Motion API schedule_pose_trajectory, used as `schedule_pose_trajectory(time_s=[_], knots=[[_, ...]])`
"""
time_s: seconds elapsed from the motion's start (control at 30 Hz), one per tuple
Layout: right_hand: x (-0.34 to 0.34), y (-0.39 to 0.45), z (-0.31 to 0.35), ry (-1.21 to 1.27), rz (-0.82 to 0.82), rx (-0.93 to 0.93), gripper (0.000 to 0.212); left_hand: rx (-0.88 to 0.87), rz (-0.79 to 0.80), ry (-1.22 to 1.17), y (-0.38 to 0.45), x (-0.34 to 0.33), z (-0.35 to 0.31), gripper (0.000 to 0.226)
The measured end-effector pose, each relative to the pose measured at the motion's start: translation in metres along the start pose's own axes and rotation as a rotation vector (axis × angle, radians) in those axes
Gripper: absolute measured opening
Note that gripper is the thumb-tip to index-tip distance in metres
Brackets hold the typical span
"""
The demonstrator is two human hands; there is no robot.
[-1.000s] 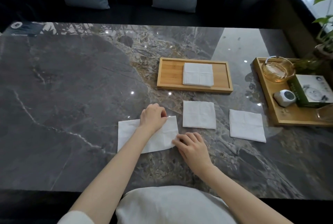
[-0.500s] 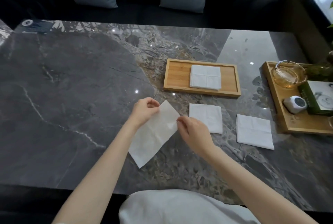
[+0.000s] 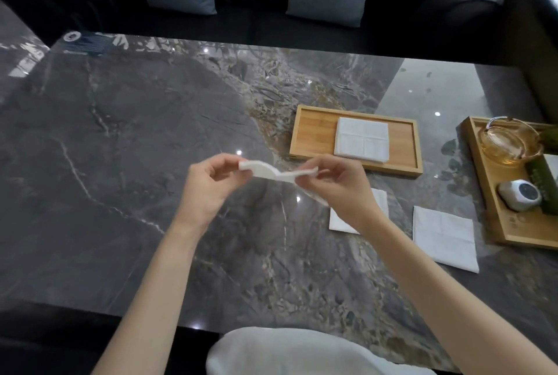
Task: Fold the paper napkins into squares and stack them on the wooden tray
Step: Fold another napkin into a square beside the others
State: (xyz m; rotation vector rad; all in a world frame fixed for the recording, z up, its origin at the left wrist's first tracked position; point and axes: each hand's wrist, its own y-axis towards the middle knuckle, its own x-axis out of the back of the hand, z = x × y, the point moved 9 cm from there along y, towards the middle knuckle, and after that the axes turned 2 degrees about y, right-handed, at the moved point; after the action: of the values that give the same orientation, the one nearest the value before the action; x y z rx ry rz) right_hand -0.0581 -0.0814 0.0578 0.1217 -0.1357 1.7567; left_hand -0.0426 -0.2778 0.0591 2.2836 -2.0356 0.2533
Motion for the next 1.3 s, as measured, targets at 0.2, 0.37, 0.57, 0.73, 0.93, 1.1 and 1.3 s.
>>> schedule_pose_trajectory(time_s=[0.2,0.37,0.57,0.73,0.93,1.1,1.3], knots=[[-0.022,-0.044,-0.054,-0.159,0.209,-0.122,0.008,0.129,0.081,0.155,-0.048,0.002,0.063,0.021],[-0.032,-0.067,-0.099,-0.188,0.243,-0.241,0.007,0.231,0.104,0.253,-0.069,-0.001,0.101,0.016],[-0.031,-0.043,-0.102,-0.25,0.169,-0.24,0.005,0.281,-0.001,0.287,-0.048,0.008,0.116,0.029],[-0.035,-0.011,-0.109,-0.441,0.162,-0.228,0.02,0.308,-0.019,0.4,-0.024,0.008,0.129,0.028],[-0.035,-0.001,-0.121,-0.68,0.12,-0.267,0.014,0.335,-0.02,0.573,-0.01,0.002,0.137,0.005],[-0.044,-0.015,-0.102,-0.896,-0.047,-0.049,0.038,0.071,-0.171,0.783,-0.025,-0.011,0.107,0.014],[-0.096,-0.042,-0.119,-0.971,0.255,0.075,0.06,-0.183,0.089,1.108,-0.049,-0.07,0.126,0.047]])
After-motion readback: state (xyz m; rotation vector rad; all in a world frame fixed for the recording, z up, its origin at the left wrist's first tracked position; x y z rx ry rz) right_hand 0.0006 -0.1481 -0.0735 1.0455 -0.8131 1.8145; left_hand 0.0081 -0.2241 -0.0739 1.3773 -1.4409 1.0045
